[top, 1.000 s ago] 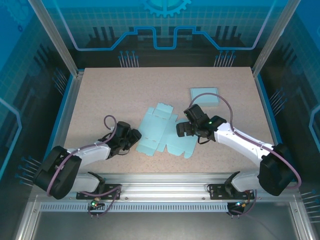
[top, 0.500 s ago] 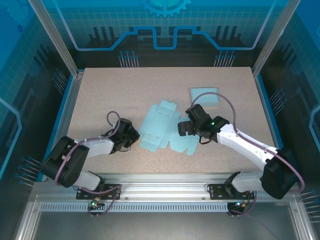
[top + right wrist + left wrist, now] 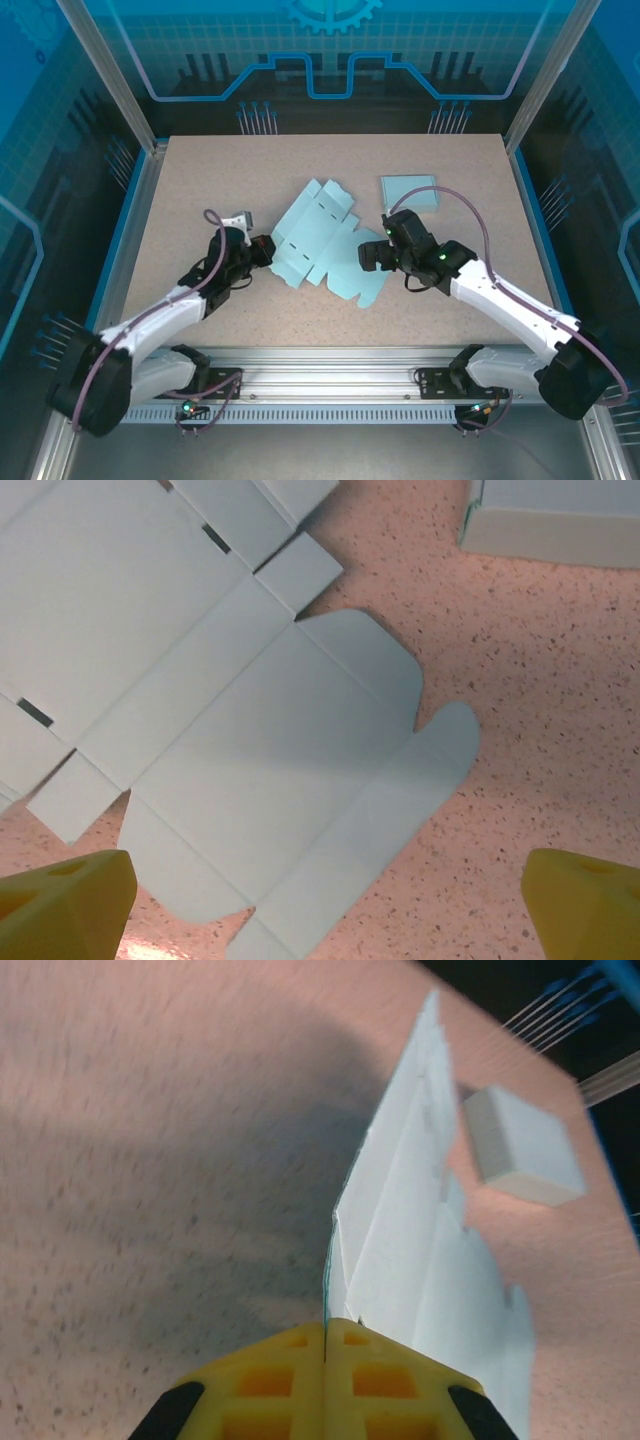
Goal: Fold the paper box
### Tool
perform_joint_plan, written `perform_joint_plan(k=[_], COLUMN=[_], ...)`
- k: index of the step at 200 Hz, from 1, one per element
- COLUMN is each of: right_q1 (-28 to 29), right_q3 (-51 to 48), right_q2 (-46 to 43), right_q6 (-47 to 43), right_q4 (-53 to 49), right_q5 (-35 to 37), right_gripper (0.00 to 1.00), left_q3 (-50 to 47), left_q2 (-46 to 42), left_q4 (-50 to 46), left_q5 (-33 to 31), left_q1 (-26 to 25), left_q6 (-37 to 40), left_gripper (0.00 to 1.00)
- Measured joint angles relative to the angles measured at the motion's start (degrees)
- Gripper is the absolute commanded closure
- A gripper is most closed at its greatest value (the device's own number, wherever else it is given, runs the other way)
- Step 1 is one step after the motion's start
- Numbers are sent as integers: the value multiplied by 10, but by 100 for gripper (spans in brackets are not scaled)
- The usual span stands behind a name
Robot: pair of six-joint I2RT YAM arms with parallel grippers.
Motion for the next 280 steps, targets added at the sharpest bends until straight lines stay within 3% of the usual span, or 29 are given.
perform_joint_plan(k=[44, 90, 146, 188, 240, 280], right_q1=[0, -1, -4, -32, -109, -127], right_q3=[-37, -97, -148, -128, -47, 7], right_q2=[-84, -207, -299, -307, -245, -221], right_q6=[-5, -26, -57, -147, -237, -293], right_q4=[38, 89, 159, 171, 183, 169], right_q5=[-14, -42, -24, -87, -216, -287], right_gripper=[0, 0, 0, 0, 16, 21], left_q3=[4, 22, 41, 83, 134, 169], left_q2=[-131, -181, -236, -211, -117, -92], left_q4=[-9, -22, -35, -35, -39, -47], left_q5=[56, 156, 267, 304, 313, 316], left_q1=[0, -1, -2, -2, -2, -1], left_q6=[140, 250, 358, 417, 471, 503], left_gripper=[100, 100, 100, 100, 100, 100])
